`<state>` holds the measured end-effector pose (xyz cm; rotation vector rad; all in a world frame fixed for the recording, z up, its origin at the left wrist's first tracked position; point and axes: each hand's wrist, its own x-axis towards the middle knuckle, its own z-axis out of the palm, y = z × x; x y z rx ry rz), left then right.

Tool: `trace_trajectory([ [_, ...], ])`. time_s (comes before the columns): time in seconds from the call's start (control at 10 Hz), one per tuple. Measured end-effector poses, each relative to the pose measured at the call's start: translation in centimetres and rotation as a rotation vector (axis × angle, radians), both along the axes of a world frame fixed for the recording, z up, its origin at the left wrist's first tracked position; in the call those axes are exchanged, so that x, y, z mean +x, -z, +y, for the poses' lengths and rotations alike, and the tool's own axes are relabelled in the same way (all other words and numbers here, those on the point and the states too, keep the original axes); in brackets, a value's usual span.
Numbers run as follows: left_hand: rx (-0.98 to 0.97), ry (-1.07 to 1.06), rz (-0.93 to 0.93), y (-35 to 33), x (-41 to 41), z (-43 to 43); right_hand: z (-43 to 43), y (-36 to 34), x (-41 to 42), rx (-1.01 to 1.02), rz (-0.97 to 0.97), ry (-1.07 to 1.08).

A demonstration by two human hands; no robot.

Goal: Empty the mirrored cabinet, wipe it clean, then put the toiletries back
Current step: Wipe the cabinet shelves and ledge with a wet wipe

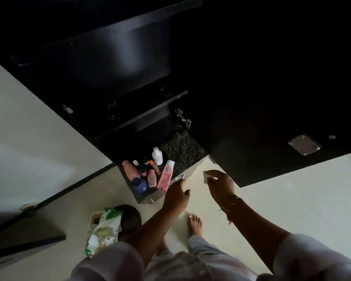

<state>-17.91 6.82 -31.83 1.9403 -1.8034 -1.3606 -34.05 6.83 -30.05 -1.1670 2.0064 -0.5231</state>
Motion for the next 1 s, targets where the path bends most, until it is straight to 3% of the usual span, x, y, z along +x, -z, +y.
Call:
trace_trajectory([
  [0.1,-0.051,0.157,-0.163,1.9,-1.0,-1.6,-3.1,1.6,-0.4,0.040,0.147,-0.230],
  [0.3,-0.068,0.240,-0.296,5.6,-3.2,-4.7,-6.9,7.6,-0.2,0.047,0.177,-0.370],
  [0.8,-0.116,0.194,-0.380,9.6,-4.7,-9.5,-12.7,8.0,-1.7,-0.026,0.864,-0.845],
  [0.9,-0.109,0.190,-0.392,9.6,-4.9,-9.4,-12.7,8.7,-1.6,-0.050,0.943,-0.884],
  [1.0,-0.077,0.229,-0.421,9.9,-5.0,-9.3,-12.4,12.5,-1.8,-0.026,0.845,-0.887],
])
